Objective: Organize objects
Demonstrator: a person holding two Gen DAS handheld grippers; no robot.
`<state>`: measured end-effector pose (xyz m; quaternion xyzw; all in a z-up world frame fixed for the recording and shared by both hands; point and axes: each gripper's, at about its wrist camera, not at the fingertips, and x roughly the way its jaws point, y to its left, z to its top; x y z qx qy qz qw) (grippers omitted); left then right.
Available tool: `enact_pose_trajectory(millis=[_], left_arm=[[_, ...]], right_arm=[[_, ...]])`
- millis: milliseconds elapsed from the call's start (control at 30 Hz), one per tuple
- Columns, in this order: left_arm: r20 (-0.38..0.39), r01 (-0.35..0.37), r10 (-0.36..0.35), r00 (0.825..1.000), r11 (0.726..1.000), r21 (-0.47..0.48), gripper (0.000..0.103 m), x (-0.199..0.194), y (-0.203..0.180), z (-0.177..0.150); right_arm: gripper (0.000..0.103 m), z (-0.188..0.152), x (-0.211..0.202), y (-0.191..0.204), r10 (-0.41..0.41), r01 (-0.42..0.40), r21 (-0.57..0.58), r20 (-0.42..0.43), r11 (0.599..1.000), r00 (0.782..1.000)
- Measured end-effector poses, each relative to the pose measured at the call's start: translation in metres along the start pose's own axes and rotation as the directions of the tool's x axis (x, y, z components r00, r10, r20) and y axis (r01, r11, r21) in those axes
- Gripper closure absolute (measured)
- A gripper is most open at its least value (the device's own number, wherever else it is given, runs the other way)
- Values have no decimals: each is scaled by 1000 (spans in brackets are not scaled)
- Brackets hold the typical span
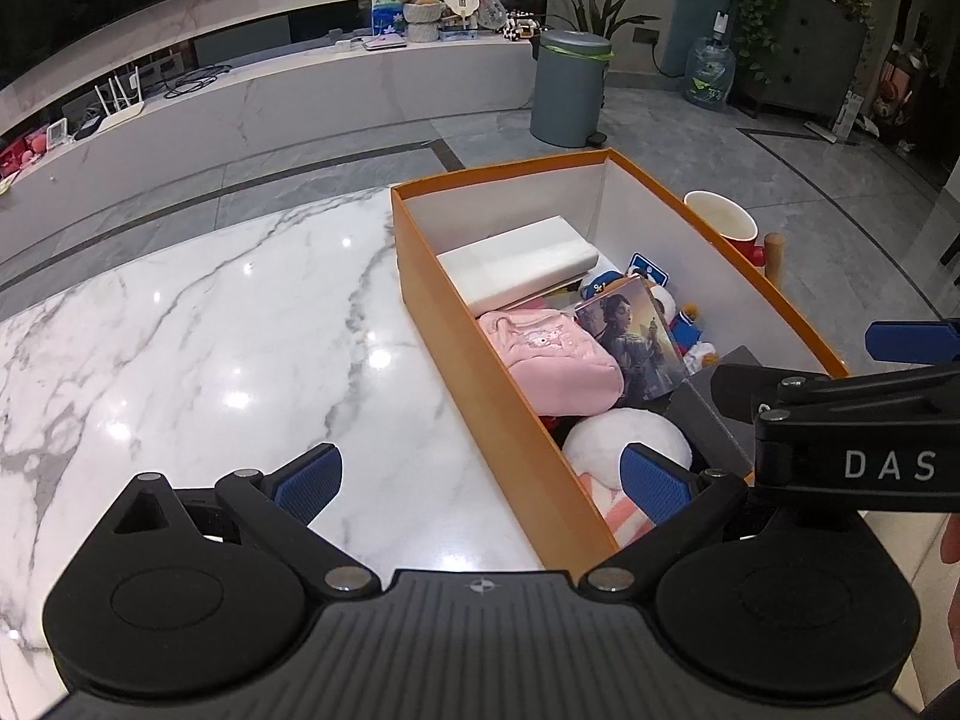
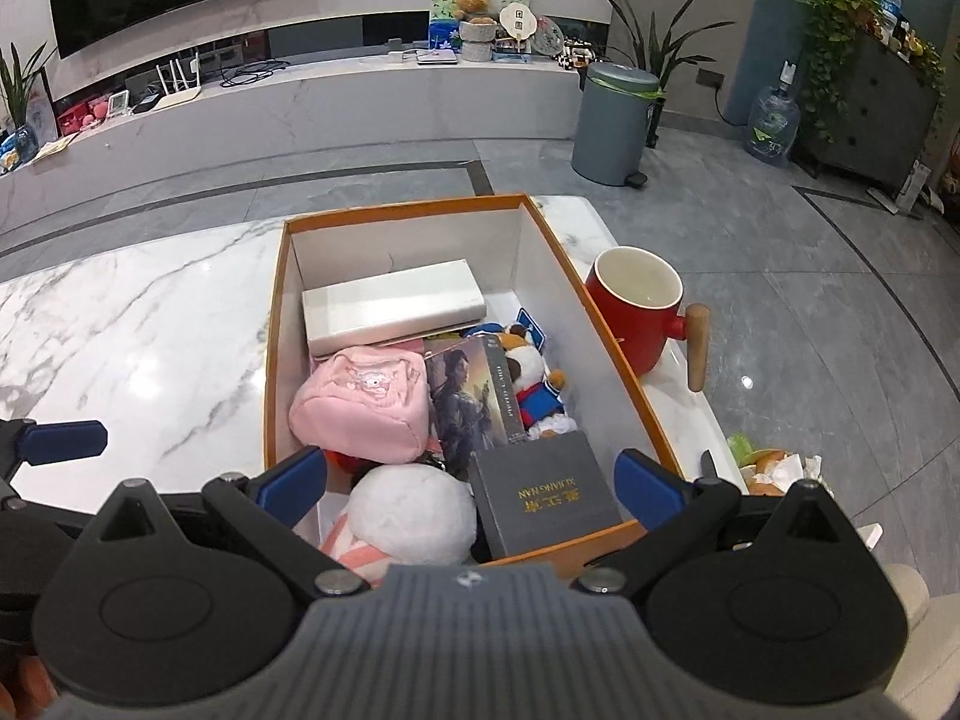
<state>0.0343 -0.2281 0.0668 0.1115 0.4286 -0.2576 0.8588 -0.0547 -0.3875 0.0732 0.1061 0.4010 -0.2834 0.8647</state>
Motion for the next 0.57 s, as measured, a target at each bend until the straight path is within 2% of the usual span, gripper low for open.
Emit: enact_pose_trajectory(millis=[433,567], left_arm=[[16,34,-34,999,999,0,0,-3,-5,0],[54,42,-44,998,999,29,0,-7,-6,-2]], right_arm=[[1,0,-1,0,-2,2,11,-6,1000,1000],[1,0,-1,0,0,0,15,-4,1000,1000]])
